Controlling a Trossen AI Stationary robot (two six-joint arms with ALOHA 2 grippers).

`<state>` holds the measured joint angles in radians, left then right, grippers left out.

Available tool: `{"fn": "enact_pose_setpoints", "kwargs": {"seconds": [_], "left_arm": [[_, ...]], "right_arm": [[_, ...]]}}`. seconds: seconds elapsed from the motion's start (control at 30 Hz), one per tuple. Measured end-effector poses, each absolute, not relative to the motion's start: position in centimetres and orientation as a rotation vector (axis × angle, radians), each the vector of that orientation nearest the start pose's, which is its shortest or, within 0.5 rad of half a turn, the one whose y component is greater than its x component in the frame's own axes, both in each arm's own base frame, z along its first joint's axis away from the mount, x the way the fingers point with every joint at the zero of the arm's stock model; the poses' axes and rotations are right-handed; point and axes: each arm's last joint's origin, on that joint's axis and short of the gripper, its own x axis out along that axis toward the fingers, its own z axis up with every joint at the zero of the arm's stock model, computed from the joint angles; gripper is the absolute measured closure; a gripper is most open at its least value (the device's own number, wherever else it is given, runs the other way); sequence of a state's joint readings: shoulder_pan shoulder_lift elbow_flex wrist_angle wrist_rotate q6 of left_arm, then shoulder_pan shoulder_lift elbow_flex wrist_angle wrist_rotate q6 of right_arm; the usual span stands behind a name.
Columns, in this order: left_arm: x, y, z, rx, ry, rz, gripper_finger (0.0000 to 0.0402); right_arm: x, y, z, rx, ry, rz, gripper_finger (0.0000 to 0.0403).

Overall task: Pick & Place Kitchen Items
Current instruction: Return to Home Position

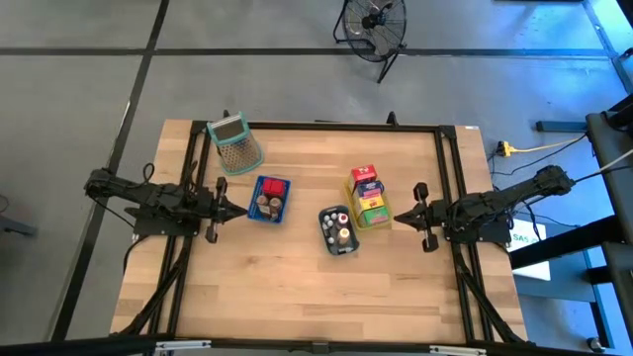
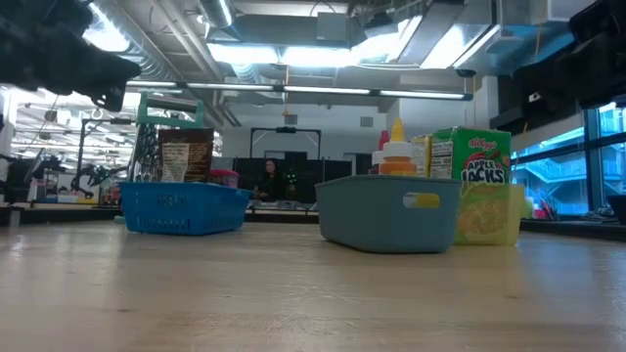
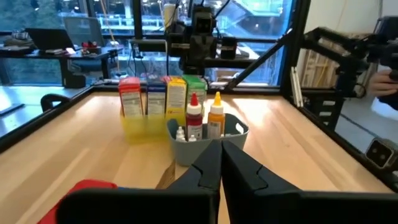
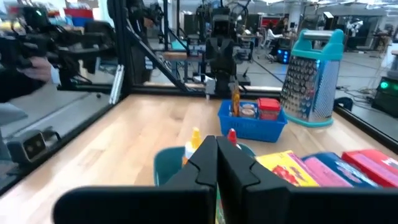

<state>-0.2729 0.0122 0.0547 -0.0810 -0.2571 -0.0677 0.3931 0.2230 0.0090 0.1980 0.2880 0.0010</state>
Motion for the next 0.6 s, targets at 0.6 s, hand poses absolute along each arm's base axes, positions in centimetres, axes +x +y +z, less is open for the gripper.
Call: {"fn": "enact_pose_setpoints", "kwargs": {"seconds": [0.6], "left_arm": [[9.3,-1.8,17.2,0.029,0.049,-0.003,0.0393]], "right_arm": [[10.4,3.3,15.4,-0.056,0.144,0.054,0.04]]}}
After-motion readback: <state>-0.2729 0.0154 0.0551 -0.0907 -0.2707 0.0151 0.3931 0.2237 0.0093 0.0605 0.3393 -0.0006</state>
